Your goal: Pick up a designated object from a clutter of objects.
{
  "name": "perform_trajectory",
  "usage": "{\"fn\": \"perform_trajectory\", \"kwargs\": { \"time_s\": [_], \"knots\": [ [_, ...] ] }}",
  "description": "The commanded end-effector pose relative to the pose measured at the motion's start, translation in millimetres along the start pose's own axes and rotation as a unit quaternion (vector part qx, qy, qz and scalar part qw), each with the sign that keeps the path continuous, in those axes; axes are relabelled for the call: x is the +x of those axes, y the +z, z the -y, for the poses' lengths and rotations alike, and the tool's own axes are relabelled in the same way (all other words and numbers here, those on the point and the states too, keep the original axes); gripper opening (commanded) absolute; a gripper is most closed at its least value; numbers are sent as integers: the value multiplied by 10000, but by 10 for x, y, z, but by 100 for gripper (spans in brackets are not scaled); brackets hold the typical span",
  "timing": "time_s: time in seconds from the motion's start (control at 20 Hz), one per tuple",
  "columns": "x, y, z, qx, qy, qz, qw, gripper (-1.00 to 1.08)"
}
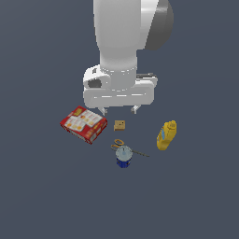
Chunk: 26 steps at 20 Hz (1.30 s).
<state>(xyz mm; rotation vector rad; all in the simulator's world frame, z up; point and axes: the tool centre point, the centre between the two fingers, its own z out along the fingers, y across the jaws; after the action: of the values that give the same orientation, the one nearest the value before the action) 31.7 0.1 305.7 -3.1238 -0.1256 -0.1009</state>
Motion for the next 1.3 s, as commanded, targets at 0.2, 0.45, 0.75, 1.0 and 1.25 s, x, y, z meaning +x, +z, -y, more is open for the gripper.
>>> {"fn": "perform_trajectory", "kwargs": {
  "time_s": [0.2,0.45,0.75,1.0,1.25],
  "knots": [
    [195,501,24,-38,-658,103,9978,100],
    [337,1013,60,-40,-1293,198,9914,100],
    [420,1493,101,-14,-1858,277,9822,100],
    [446,1742,126,8,-2141,314,9763,100],
    [453,1846,137,19,-2257,329,9736,100]
  ]
}}
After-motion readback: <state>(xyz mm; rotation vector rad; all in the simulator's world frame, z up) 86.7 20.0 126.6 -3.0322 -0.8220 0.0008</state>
